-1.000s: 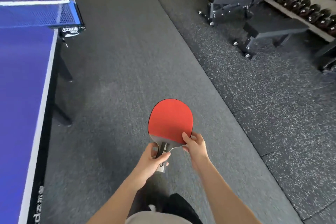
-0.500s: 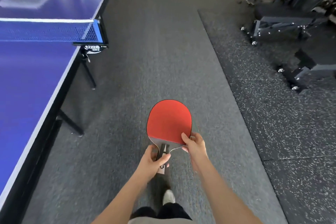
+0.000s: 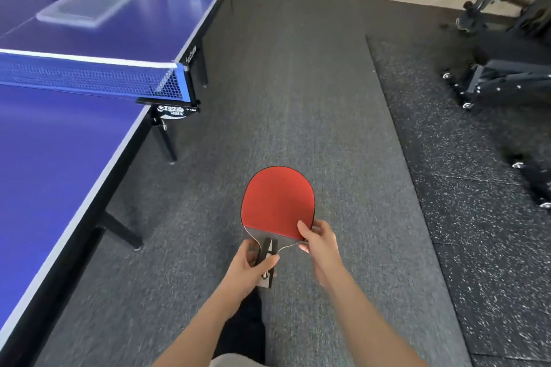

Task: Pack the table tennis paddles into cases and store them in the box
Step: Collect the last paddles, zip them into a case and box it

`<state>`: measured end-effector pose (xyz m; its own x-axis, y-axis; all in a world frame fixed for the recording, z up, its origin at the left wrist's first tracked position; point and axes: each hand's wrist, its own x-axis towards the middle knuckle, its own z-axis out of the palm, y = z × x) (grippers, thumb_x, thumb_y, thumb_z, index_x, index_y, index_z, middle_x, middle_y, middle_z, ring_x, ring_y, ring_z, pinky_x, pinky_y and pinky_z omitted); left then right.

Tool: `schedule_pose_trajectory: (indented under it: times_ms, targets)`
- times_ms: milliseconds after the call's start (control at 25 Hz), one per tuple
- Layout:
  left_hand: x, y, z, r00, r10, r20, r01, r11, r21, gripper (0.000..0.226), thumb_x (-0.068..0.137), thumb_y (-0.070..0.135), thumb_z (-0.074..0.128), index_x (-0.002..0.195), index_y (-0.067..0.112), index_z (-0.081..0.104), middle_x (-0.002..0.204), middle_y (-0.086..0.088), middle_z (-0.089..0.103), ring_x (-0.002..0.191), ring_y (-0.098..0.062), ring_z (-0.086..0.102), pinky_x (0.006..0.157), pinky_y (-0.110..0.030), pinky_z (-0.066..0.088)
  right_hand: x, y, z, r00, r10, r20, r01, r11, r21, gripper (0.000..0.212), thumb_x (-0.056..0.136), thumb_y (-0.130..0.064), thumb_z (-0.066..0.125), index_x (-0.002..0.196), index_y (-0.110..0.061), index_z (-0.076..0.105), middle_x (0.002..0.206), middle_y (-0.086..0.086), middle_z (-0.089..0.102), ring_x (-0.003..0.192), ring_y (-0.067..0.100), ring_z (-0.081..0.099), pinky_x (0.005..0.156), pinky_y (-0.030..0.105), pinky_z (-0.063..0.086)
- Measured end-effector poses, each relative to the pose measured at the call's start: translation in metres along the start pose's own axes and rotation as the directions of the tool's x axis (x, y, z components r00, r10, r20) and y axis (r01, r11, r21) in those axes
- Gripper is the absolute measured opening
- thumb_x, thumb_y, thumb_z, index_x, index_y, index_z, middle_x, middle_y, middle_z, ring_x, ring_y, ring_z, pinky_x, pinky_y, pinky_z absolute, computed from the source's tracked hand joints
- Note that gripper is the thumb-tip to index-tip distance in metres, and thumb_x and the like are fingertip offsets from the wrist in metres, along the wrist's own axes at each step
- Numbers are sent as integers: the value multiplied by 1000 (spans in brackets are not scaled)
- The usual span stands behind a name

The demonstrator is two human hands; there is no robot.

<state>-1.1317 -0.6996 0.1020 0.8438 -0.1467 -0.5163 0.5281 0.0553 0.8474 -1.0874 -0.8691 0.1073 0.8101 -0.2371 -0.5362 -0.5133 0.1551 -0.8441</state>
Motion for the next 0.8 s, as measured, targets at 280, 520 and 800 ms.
schedule_pose_trajectory:
  times_ms: [280,520,800]
  targets:
    - [130,104,-41,999,42,11,-42,999,9,27,86,23,70,107,22,52,94,4,70,89,-17,70,76,-25,52,126,-88,75,1000,-3,-14,3,1000,3,30,89,-22,66,115,-13,54,111,6,64,98,19,65,74,27,50]
    - [222,160,-54,1000,22,-5,-22,1000,6,29,86,26,70,108,20,52,96,1,70,88,-22,71,74,-28,53,218,-145,108,1000,2,-8,-2,1000,-5,28,88,-22,67,112,-14,55,112,7,64,100,22,65,75,28,51]
    - [350,228,-54,997,3,-81,-1,1000,15,30,86,27,71,109,26,52,98,0,71,93,-16,69,81,-29,55,353,-217,144,998,13,65,-12,1000,-18,26,89,-19,65,112,-13,54,113,7,63,102,22,64,74,26,51]
